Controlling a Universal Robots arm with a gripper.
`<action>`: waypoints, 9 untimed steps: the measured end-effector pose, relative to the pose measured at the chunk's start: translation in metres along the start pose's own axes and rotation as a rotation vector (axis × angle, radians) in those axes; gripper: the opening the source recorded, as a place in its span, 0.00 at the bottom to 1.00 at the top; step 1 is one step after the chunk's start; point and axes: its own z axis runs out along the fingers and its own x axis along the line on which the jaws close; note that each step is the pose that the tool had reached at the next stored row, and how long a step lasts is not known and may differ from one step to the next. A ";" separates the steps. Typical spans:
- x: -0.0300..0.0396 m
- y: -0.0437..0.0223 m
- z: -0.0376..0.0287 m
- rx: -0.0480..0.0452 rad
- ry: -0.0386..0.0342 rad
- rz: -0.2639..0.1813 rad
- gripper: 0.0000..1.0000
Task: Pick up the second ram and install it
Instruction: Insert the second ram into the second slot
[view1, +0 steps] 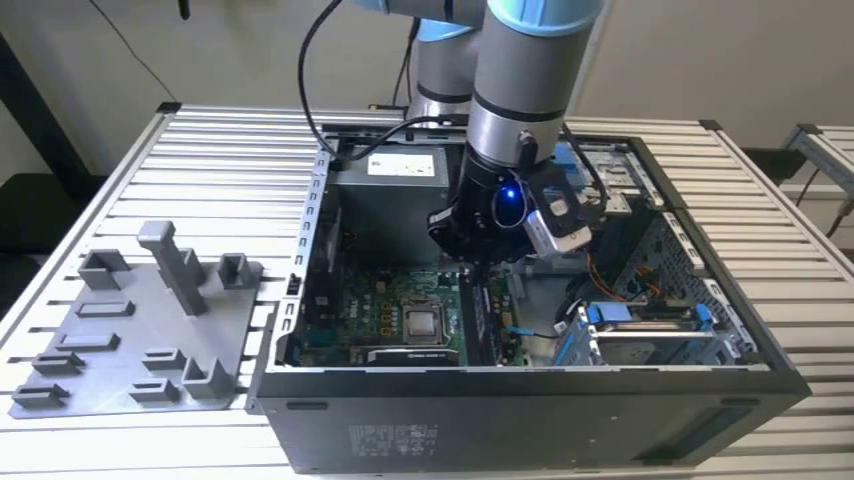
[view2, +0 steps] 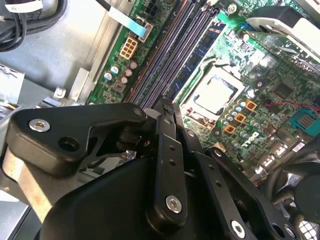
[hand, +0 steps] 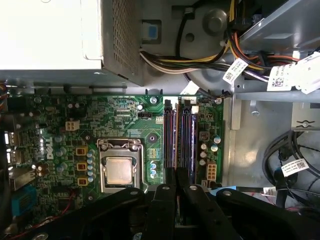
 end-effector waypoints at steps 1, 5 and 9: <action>0.0000 0.0000 0.0005 -0.0001 0.0001 0.000 0.13; 0.0003 0.0000 0.0038 0.0003 0.0004 0.000 0.13; 0.0010 -0.0001 0.0090 0.0003 0.0005 0.002 0.13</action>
